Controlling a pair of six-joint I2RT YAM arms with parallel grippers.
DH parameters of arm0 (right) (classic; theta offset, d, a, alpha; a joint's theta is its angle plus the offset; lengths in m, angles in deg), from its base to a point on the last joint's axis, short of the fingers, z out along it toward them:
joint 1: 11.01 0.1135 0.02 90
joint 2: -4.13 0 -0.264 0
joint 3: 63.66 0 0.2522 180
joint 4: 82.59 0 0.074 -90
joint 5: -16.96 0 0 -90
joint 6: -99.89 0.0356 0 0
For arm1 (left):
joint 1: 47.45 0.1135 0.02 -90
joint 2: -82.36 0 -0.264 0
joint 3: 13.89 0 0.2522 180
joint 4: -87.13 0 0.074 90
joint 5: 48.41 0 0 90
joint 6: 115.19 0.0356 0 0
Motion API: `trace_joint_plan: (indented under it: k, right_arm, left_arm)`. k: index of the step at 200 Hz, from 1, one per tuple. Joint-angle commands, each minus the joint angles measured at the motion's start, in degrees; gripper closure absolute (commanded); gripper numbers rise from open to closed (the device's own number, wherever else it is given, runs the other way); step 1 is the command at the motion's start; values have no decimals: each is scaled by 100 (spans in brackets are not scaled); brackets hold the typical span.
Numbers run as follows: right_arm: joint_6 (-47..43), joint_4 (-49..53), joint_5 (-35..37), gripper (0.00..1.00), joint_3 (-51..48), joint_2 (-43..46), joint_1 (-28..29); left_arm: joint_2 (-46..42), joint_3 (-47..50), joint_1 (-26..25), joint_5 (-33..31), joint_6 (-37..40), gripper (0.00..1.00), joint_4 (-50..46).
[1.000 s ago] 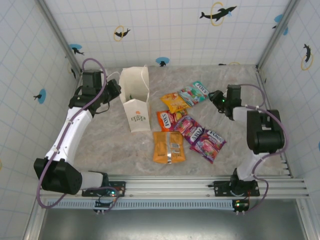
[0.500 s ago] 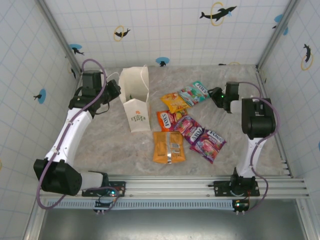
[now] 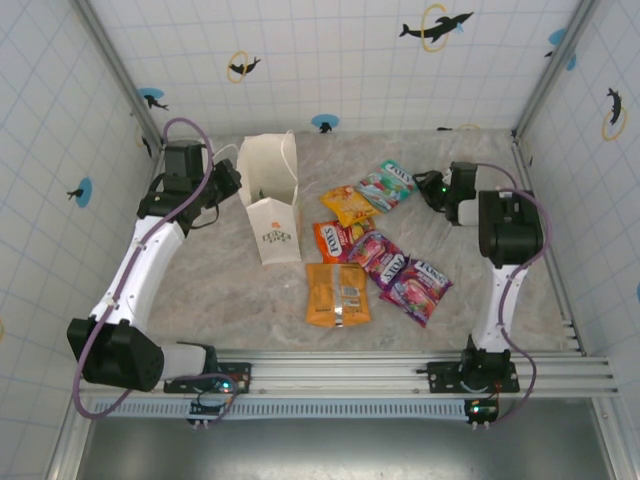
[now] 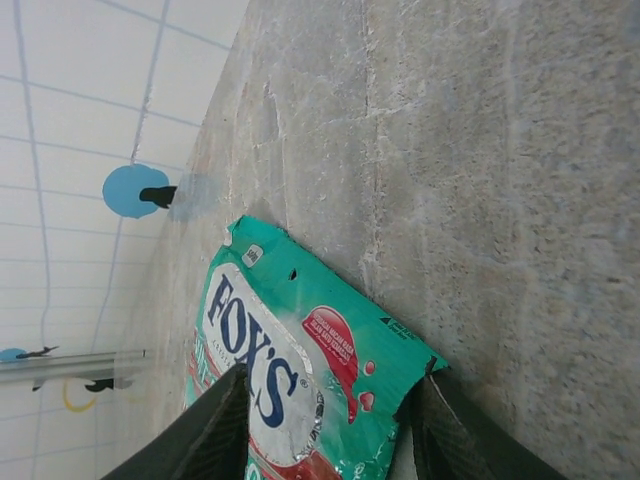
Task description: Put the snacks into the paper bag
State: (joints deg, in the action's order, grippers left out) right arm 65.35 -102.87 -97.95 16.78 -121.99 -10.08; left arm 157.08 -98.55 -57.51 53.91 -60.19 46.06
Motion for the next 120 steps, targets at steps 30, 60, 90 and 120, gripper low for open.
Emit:
trace_joint_plan:
  k: [30, 60, 90, 120]
  right_arm:
    - [149, -169, -146, 76, 387, -454, 4]
    - [50, -147, -146, 94, 452, -451, 4]
    - [-166, -125, -73, 100, 242, -110, 22]
    - [-546, -59, 134, 100, -237, 605, 63]
  left_arm:
    - [-54, 57, 4, -93, -115, 100, 52]
    - [-50, 58, 5, -130, -116, 100, 43]
    - [-37, 55, 2, -120, -104, 100, 42]
    - [-34, 49, -4, -99, -101, 100, 46]
